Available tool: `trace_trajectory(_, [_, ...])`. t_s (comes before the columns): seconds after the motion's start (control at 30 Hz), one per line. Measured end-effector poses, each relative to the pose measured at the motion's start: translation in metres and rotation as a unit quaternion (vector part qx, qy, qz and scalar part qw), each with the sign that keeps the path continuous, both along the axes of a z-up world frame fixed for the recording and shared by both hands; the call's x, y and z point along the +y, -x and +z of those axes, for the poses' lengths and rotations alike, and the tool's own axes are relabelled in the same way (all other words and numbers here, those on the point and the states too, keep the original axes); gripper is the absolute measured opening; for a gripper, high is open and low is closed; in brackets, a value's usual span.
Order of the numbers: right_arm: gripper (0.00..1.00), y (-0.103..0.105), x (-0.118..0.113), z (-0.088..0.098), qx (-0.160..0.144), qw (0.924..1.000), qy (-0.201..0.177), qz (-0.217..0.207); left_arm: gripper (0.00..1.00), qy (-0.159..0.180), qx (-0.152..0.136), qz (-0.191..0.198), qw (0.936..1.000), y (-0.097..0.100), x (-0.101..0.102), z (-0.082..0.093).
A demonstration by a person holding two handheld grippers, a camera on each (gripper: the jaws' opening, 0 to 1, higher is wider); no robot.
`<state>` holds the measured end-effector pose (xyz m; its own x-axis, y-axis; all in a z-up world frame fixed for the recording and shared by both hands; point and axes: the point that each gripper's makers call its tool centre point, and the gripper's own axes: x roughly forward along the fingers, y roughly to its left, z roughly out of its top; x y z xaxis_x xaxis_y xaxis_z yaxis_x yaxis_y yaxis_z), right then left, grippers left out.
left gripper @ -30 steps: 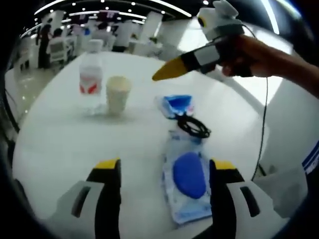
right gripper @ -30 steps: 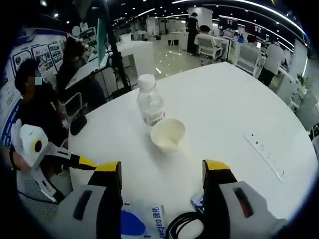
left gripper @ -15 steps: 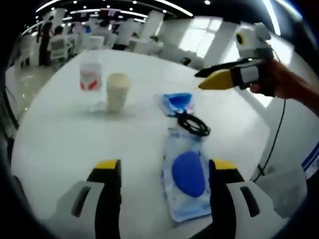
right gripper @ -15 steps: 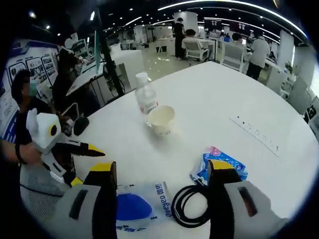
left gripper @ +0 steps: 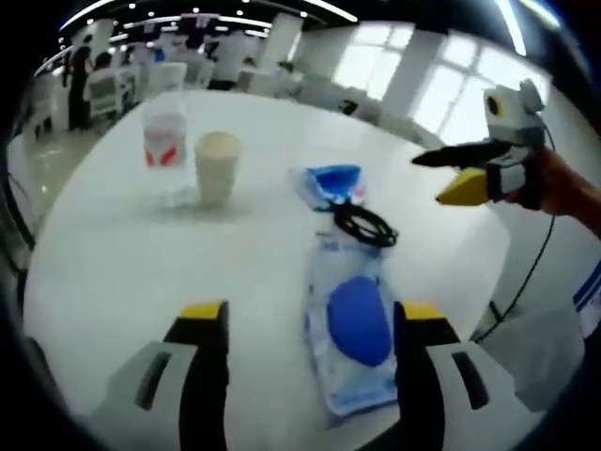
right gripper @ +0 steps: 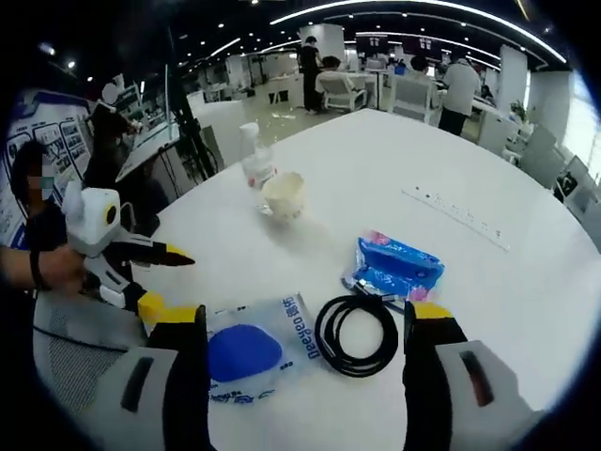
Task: Arrange the tabletop items into an orderly group along one side of the table until the central work area is clear of visible clutter.
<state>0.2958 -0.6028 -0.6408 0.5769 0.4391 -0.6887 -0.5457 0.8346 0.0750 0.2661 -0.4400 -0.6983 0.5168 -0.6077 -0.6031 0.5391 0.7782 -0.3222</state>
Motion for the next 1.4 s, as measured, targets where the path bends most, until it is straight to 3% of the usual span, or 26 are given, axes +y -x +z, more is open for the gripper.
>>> trace_trajectory(0.2, [0.89,0.017,-0.013,-0.009,-0.003,0.9988,-0.018,-0.045,0.7,-0.001,-0.012,0.003,0.9999,-0.003,0.001,0.003])
trace_trajectory(0.77, [0.87,0.086,-0.033,-0.047,0.028,0.9931,-0.046,-0.104,0.76,-0.008,-0.007,-0.016,0.9998,0.005,-0.005,0.0])
trace_trajectory(1.1, [0.87,0.099,-0.037,-0.045,0.015,0.9858,-0.085,-0.144,0.77,-0.022,-0.011,-0.029,0.9993,0.008,-0.008,-0.001])
trace_trajectory(1.4, [0.87,0.112,-0.038,-0.054,0.021,0.985,-0.085,-0.148,0.77,-0.024,-0.01,-0.033,0.9991,0.009,-0.009,-0.001])
